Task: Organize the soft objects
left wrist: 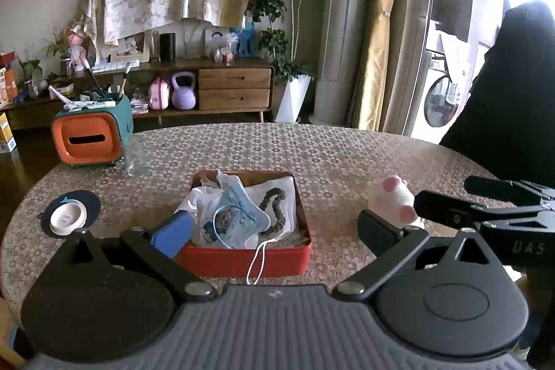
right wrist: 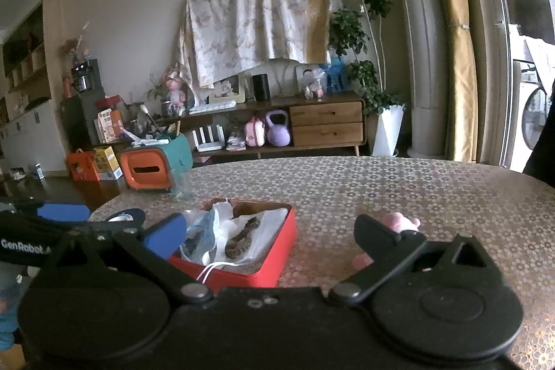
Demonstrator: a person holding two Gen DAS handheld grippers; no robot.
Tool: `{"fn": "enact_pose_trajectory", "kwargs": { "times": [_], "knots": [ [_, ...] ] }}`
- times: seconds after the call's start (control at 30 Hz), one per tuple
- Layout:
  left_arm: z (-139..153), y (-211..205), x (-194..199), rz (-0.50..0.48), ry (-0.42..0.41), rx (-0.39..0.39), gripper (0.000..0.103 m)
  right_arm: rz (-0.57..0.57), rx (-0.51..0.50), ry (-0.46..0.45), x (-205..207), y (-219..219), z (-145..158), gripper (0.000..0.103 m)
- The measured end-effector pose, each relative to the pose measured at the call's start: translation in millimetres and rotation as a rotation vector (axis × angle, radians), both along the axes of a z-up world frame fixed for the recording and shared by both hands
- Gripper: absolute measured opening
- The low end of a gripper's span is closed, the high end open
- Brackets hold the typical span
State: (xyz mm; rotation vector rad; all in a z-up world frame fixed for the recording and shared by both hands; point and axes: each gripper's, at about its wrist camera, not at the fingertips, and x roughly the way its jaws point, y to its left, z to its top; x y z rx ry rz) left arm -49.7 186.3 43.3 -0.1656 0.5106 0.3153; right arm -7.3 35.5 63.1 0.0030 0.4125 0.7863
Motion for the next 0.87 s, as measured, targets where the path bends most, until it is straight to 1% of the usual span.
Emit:
{"fn": "enact_pose_trajectory", "kwargs": {
  "times": [0.4,0.57,0.67,0.87],
  "knots": [
    [-1.5,-2.5,-2.7,-0.027,-0.008,-0.025,0.102,-0.017,-0.013,-0.002,-4.3,2.5,-1.9,0.103],
    [-1.5,-5.4,-1.9,-0.029,-0.003,-0.006,0.102,-0.02,-0.019,0.003,-5.3,2.0,-3.9,0.103],
    [-1.7,-5.2,-1.4,-0.02,0.0,-0.011,0.102,-0.018,-0.019,0.009,-4.3,1.3,-4.0,0.103],
    [-4.3,-0.6,1.8,-0.007,0.015,-0.045,0.102,-0.007,-0.031,0.013,-3.7,0.5,-6.4,0.103]
  ]
}}
